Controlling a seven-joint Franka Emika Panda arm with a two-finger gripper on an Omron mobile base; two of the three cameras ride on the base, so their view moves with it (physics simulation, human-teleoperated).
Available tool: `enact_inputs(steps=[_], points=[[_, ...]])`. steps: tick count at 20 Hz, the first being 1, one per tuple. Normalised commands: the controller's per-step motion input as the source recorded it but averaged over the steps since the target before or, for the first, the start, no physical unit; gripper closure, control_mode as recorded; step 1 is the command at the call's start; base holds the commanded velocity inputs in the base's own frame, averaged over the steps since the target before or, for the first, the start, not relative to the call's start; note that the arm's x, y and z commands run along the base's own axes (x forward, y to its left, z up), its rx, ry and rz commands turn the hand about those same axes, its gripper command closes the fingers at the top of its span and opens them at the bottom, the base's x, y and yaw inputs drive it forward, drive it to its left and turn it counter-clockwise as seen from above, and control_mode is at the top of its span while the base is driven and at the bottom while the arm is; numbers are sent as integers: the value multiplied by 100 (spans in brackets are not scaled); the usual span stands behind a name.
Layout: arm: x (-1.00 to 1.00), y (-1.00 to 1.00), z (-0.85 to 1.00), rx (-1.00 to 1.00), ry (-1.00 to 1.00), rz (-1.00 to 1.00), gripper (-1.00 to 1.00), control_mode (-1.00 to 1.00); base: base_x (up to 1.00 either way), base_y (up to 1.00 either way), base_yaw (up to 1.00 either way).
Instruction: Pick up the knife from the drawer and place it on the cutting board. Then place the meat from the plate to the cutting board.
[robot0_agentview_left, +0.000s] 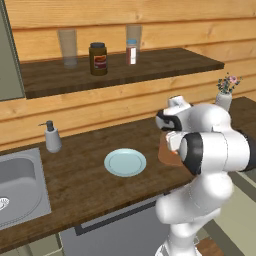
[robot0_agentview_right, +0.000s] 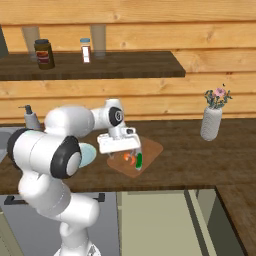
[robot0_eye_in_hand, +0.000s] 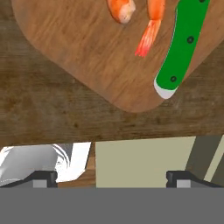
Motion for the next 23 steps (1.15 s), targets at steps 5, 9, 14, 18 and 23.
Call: enact_inputs(steps=[5, 9, 14, 18, 23], points=[[-54, 0, 13, 0, -4, 0, -100, -100, 0, 0, 0], [-63, 0, 24, 0, -9, 0, -100, -100, 0, 0, 0], [-82, 0, 51, 0, -17, 0, -100, -100, 0, 0, 0], [-93, 0, 74, 0, -20, 0, -100, -100, 0, 0, 0], [-89, 0, 90, -1, -21, 0, -100, -100, 0, 0, 0]])
